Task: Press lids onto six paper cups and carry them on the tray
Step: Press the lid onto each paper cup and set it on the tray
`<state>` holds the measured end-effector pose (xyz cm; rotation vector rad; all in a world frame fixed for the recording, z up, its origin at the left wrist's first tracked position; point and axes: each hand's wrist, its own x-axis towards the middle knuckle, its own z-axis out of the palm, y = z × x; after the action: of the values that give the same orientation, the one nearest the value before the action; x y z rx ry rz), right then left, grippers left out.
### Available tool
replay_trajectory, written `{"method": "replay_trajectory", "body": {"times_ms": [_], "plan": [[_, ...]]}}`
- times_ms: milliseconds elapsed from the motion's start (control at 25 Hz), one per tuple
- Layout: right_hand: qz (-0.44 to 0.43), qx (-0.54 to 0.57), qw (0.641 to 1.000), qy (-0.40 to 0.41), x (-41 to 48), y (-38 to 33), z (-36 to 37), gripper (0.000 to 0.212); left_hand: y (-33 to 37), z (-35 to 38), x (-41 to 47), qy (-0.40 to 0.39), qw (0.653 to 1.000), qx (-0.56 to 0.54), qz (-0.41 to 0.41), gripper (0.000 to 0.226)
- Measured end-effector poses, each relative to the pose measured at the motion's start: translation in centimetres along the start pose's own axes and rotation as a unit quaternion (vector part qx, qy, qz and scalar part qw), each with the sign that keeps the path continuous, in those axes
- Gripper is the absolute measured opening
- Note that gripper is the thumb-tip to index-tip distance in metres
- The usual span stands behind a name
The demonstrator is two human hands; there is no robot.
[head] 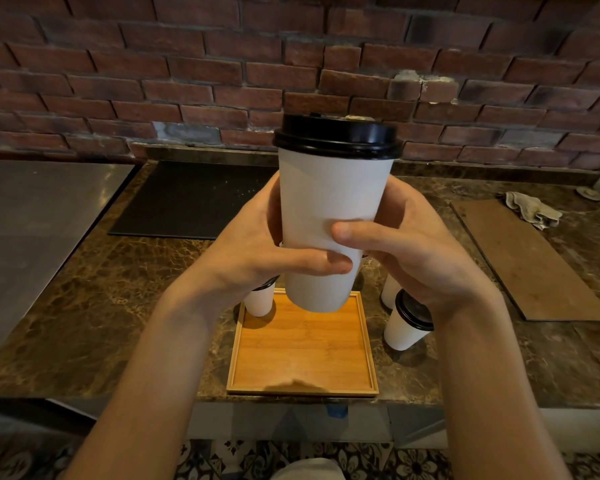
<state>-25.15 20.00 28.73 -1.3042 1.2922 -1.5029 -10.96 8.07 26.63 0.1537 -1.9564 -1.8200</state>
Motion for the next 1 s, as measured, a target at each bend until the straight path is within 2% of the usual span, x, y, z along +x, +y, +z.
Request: {"method": "replay_trajectory", "body": {"times_ms": [320, 480, 880, 1000], "plan": [[-0.026, -0.125, 0.987, 0.100, -0.3, -0.8, 1.7, 0.068, 0.2, 0.3, 0.1, 0.066, 0.997, 0.036, 0.025, 0.082], [-0.030, -0.183, 0.971, 0.148, -0.4, -0.9, 2.5, 0.085, 0.0, 0.3, 0.2, 0.104, 0.993, 0.059, 0.023, 0.084], [-0.010, -0.216, 0.955, 0.204, -0.1, -0.4, 3.3, 0.084, -0.4, 0.8, 0.6, 0.113, 0.990, 0.085, 0.008, 0.096], [-0.010, -0.211, 0.955, 0.210, -0.1, -0.2, 3.1, 0.081, -0.6, 0.8, 0.7, 0.103, 0.991, 0.088, 0.012, 0.089]]}}
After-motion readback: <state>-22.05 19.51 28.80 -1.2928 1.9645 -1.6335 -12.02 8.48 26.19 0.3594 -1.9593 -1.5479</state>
